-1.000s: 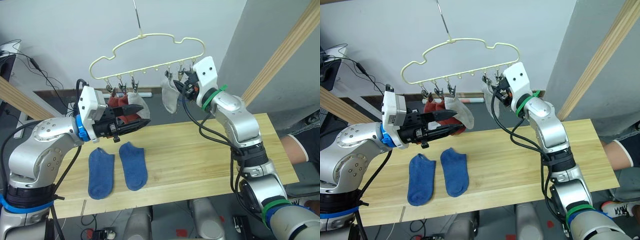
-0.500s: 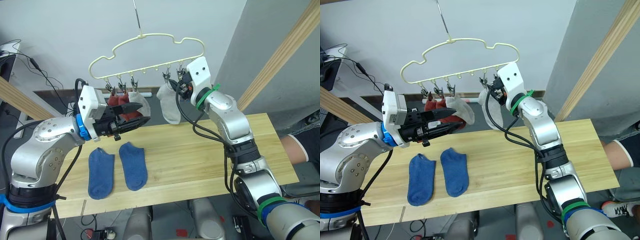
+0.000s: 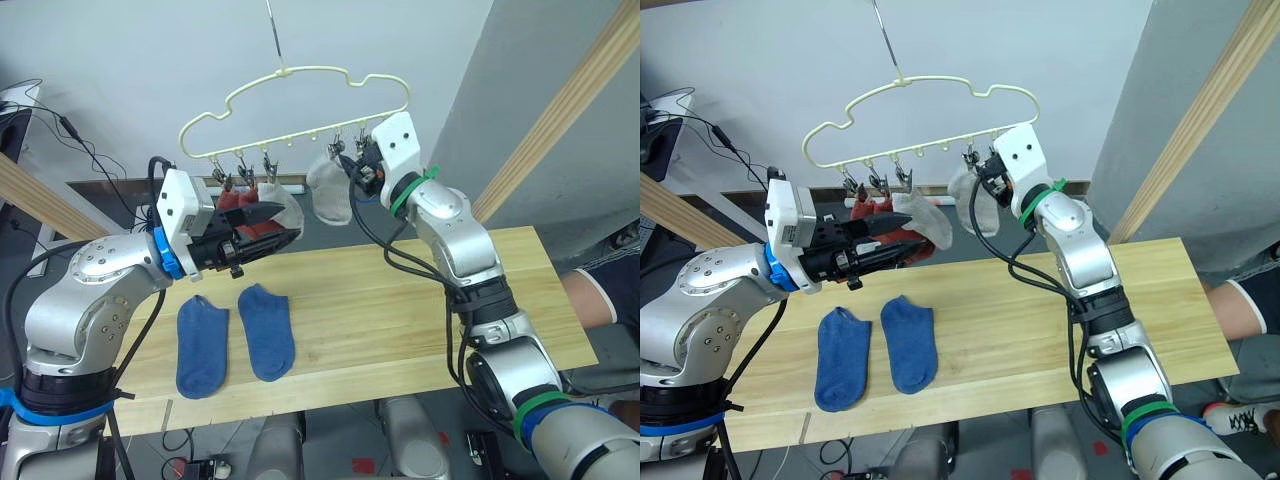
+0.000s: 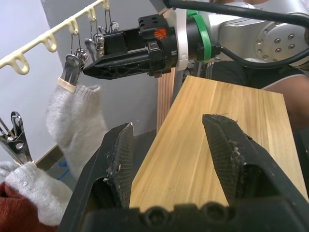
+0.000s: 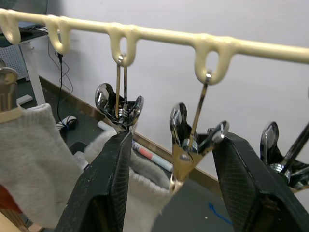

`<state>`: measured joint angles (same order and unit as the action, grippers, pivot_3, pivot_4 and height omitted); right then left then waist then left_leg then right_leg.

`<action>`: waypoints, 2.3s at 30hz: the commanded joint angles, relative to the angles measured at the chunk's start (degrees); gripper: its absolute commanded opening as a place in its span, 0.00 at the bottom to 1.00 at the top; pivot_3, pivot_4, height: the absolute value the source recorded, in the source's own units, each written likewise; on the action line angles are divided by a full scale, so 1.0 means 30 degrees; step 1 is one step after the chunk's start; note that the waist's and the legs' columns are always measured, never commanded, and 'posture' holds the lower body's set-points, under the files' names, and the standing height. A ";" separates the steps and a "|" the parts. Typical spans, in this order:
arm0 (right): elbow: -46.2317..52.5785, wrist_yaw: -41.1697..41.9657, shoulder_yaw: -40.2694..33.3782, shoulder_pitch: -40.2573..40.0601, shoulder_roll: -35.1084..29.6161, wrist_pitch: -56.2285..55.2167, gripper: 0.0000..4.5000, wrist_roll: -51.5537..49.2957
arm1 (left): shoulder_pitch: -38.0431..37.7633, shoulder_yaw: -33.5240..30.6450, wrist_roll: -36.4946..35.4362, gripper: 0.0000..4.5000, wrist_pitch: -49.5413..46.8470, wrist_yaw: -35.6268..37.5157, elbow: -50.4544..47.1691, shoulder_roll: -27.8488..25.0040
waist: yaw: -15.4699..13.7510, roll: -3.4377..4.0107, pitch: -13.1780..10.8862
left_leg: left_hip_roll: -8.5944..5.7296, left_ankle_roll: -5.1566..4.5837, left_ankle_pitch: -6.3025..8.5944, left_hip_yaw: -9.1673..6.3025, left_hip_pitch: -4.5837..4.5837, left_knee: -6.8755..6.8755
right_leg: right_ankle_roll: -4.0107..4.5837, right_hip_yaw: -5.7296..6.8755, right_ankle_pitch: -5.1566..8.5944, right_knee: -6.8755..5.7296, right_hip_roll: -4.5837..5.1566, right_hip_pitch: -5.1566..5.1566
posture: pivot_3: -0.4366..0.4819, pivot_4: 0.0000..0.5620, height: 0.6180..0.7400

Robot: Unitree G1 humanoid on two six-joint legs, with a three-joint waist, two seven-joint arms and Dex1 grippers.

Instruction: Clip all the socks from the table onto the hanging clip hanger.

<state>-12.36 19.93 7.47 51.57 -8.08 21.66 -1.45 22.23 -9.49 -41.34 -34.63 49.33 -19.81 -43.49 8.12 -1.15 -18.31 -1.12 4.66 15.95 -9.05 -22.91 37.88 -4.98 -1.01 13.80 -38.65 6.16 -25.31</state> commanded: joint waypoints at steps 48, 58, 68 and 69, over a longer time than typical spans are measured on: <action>0.1094 -0.0298 -0.0420 0.0182 -0.0324 0.0138 0.30 0.0049 | 0.0093 -0.0221 -0.0122 0.57 0.0211 -0.0230 -0.0627 0.0342 | -0.0007 -0.0001 0.0001 | -0.0001 0.0002 -0.0001 0.0001 0.0003 0.0019 | 0.0002 -0.0003 -0.0001 -0.0036 0.0001 0.0000 | 0.31 0.52 1.00; -0.0257 -0.0173 -0.0293 0.1032 0.0311 -0.0871 0.30 0.0037 | -0.0021 -0.0310 -0.0102 0.57 0.0223 -0.0308 -0.0656 0.0347 | -0.0013 0.0000 0.0001 | 0.0000 0.0004 -0.0002 0.0001 0.0003 0.0019 | 0.0002 -0.0002 -0.0001 -0.0035 0.0000 -0.0002 | 0.32 0.52 1.00; -0.0625 -0.0188 -0.0601 0.1361 0.0709 -0.1068 0.30 -0.0228 | -0.0022 -0.0661 -0.0639 0.57 -0.0112 -0.0656 -0.0724 0.0554 | -0.0006 0.0000 0.0001 | 0.0000 0.0006 -0.0004 0.0001 0.0005 0.0020 | 0.0003 -0.0002 -0.0002 -0.0041 0.0001 -0.0002 | 0.32 0.52 1.00; -0.0627 -0.0246 -0.0708 0.1388 0.0775 -0.1035 0.30 -0.0305 | -0.0023 -0.0702 -0.0706 0.57 -0.0167 -0.0699 -0.0740 0.0578 | -0.0006 0.0000 0.0001 | 0.0000 0.0007 -0.0004 0.0001 0.0005 0.0020 | 0.0003 -0.0003 -0.0002 -0.0042 0.0000 -0.0002 | 0.32 0.52 1.00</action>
<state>-15.58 19.63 6.69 54.66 -6.15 19.88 -1.47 22.18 -9.43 -42.09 -34.97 47.71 -20.12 -41.67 8.10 -1.15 -18.31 -1.12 4.68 15.94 -9.05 -22.90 37.94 -4.97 -1.02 13.79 -38.77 6.17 -25.31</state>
